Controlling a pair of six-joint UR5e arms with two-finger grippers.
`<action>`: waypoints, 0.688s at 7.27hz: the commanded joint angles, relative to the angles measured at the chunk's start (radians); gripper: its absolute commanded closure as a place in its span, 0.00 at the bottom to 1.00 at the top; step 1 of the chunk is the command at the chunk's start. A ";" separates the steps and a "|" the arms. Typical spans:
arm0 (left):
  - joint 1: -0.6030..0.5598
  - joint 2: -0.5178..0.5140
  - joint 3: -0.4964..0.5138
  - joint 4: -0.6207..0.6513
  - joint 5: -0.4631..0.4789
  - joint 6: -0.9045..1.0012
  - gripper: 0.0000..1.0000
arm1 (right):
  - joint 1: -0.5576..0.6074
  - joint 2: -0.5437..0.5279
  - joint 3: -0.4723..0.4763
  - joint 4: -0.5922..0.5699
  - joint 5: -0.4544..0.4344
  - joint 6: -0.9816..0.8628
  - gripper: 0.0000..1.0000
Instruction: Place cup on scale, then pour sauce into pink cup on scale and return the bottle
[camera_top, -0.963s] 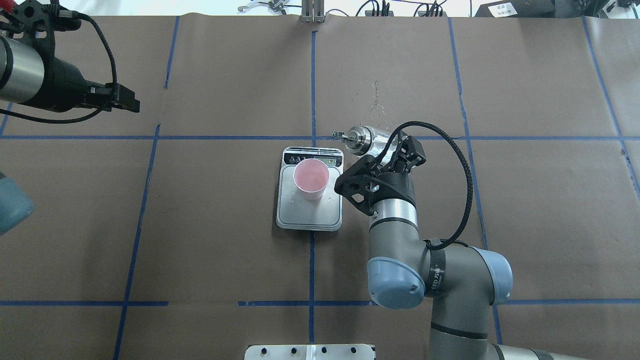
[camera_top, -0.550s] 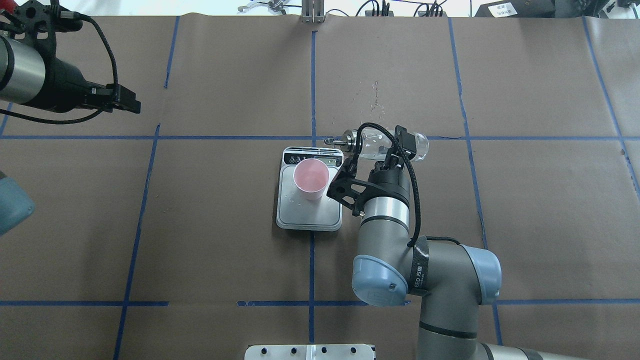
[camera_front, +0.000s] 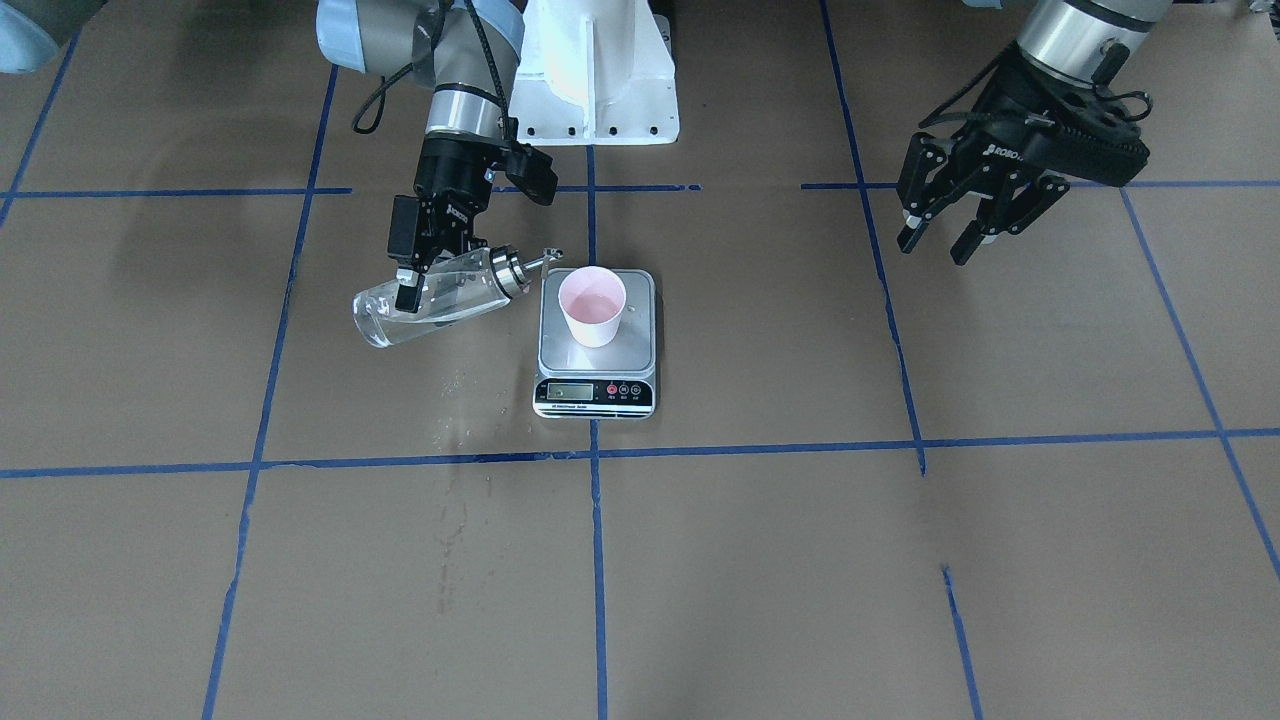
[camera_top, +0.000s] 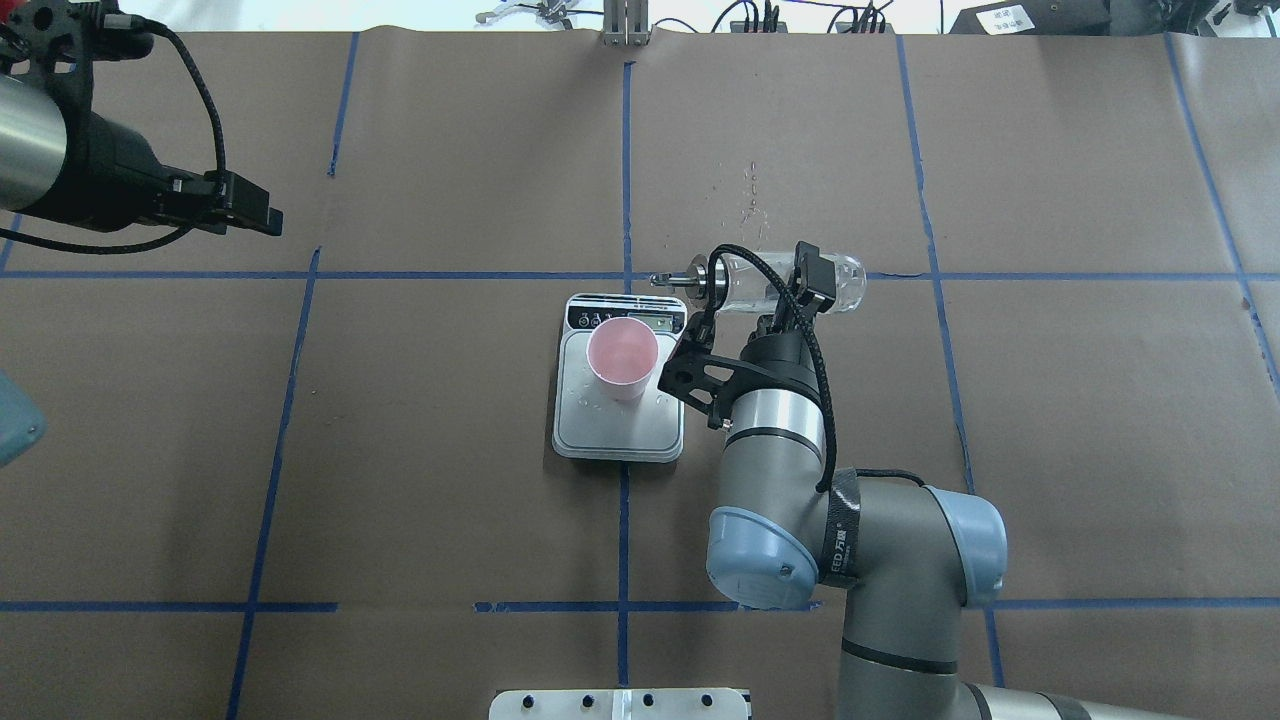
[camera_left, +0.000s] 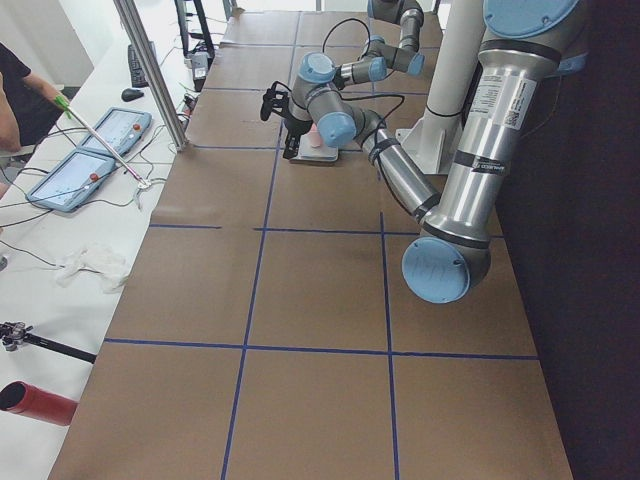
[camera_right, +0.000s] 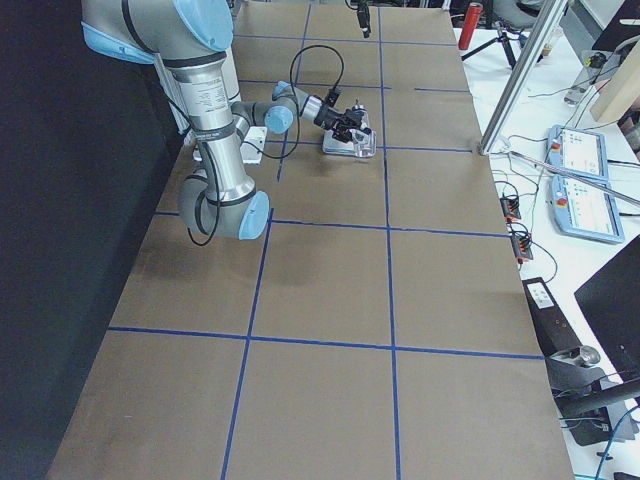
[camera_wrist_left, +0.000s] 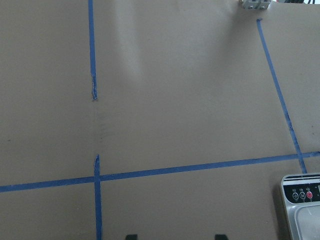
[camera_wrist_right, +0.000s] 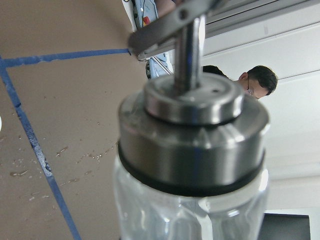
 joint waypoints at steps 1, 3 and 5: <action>0.001 -0.001 -0.015 0.008 -0.002 -0.010 0.39 | -0.007 -0.009 -0.002 -0.005 -0.009 0.000 1.00; 0.001 0.001 -0.010 0.008 -0.003 -0.001 0.39 | -0.026 -0.037 -0.005 -0.006 -0.031 -0.002 1.00; 0.001 0.002 -0.010 0.008 -0.006 -0.001 0.39 | -0.037 -0.038 -0.009 -0.008 -0.051 -0.081 1.00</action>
